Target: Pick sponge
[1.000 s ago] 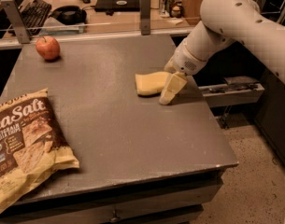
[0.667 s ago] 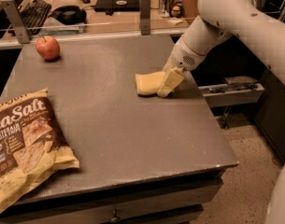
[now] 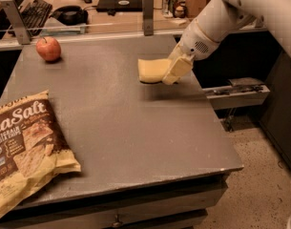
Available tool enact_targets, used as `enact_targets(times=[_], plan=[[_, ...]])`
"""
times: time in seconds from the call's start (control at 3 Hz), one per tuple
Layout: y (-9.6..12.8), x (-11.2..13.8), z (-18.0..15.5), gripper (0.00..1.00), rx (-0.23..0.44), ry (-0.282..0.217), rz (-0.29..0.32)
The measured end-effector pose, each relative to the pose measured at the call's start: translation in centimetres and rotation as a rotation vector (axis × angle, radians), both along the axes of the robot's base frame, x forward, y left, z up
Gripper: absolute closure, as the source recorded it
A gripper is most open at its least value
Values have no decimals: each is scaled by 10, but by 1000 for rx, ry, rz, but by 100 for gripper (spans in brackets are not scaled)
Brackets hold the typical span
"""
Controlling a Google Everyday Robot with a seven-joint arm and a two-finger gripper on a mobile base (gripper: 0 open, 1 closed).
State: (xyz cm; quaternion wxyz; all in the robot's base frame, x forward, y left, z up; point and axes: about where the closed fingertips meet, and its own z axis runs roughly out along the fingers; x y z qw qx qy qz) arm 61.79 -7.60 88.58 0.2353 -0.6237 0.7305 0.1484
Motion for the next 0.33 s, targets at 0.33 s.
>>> enact_targets(times=[0.33], plan=[[9,-21,46,100,98,-52,-18]])
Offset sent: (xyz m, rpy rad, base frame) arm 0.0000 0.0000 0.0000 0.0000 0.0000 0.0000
